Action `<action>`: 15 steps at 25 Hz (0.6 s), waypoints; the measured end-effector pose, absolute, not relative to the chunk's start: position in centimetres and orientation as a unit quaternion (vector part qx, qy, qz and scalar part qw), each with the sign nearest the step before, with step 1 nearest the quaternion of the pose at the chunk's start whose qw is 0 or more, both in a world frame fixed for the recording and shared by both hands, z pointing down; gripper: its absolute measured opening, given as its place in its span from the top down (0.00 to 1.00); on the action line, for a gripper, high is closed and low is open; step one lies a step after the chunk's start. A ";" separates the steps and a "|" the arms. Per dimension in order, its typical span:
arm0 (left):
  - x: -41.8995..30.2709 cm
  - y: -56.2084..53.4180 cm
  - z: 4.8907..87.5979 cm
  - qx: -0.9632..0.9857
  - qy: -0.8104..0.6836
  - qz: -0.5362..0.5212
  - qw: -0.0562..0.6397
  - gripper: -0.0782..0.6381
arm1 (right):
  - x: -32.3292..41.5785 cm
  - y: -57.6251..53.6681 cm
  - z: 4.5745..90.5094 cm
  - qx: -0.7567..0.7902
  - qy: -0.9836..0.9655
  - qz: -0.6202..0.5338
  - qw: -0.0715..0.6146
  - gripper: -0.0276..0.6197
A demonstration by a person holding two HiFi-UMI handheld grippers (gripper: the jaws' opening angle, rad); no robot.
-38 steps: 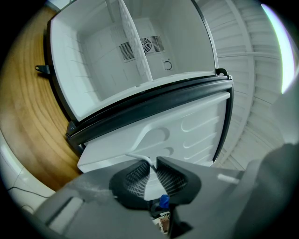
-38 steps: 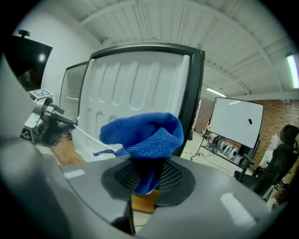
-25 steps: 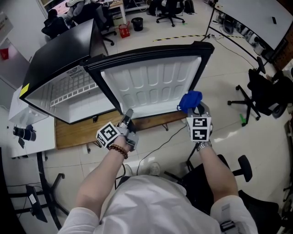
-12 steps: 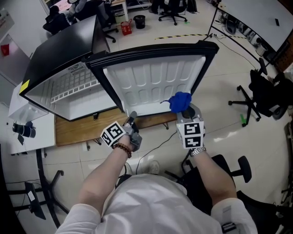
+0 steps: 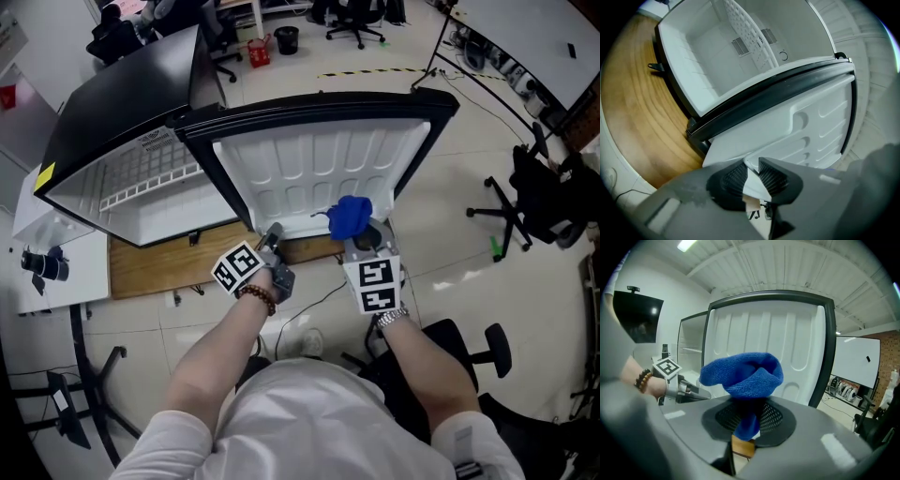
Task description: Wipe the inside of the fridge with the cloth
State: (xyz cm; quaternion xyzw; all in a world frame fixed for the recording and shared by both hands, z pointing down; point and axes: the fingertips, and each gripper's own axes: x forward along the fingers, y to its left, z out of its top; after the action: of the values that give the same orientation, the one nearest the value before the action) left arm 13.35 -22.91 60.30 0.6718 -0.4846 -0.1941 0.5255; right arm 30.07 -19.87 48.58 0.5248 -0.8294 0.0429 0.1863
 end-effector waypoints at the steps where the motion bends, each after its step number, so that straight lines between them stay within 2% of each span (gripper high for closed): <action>1: 13.5 -23.0 60.3 0.673 -0.486 -0.192 0.524 0.80 | 29.9 -19.9 48.7 0.523 -0.830 0.044 0.187 0.86; 15: 14.8 -20.8 59.7 0.694 -0.470 -0.145 0.526 0.70 | 27.6 -20.0 48.4 0.499 -0.846 0.046 0.181 0.86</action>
State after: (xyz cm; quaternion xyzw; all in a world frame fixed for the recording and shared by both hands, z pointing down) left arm 14.81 -20.76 59.74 0.6937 -0.4702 -0.1450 0.5259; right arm 27.62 -19.96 48.35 0.4993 -0.8461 0.0461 0.1811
